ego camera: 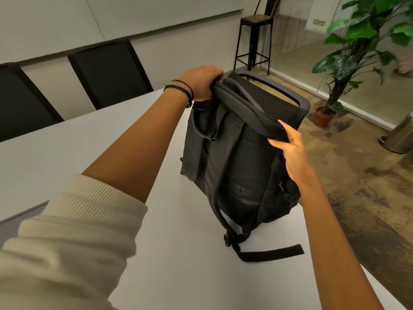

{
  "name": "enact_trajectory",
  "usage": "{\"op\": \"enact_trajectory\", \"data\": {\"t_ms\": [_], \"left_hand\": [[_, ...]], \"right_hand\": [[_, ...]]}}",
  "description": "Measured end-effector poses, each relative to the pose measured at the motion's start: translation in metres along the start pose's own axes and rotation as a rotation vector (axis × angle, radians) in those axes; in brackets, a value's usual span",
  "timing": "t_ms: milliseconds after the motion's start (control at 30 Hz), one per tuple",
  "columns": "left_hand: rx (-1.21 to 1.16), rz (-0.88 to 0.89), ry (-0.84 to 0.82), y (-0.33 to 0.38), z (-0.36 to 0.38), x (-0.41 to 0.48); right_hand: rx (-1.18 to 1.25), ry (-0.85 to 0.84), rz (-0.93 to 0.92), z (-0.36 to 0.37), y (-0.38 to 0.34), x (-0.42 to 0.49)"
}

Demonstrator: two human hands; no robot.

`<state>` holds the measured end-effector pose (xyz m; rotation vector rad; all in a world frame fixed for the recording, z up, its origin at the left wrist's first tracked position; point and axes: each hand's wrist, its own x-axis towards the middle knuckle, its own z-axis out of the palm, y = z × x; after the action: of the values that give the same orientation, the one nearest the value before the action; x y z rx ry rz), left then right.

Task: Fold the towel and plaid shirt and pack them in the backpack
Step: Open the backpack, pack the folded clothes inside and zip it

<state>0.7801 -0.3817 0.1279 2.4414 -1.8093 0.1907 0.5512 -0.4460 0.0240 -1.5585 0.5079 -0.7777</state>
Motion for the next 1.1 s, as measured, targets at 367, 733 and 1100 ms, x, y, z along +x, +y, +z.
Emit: {"op": "enact_trajectory", "data": {"t_ms": [367, 733, 1100], "left_hand": [[0.017, -0.038, 0.057, 0.011, -0.001, -0.053], [0.054, 0.011, 0.016, -0.002, -0.010, -0.122], [0.035, -0.014, 0.081, -0.009, -0.015, -0.225]], "right_hand": [[-0.255, -0.027, -0.060, 0.007, 0.006, -0.042], [-0.282, 0.037, 0.046, 0.050, 0.003, -0.095], [-0.283, 0.092, 0.183, 0.091, 0.008, -0.138]]}}
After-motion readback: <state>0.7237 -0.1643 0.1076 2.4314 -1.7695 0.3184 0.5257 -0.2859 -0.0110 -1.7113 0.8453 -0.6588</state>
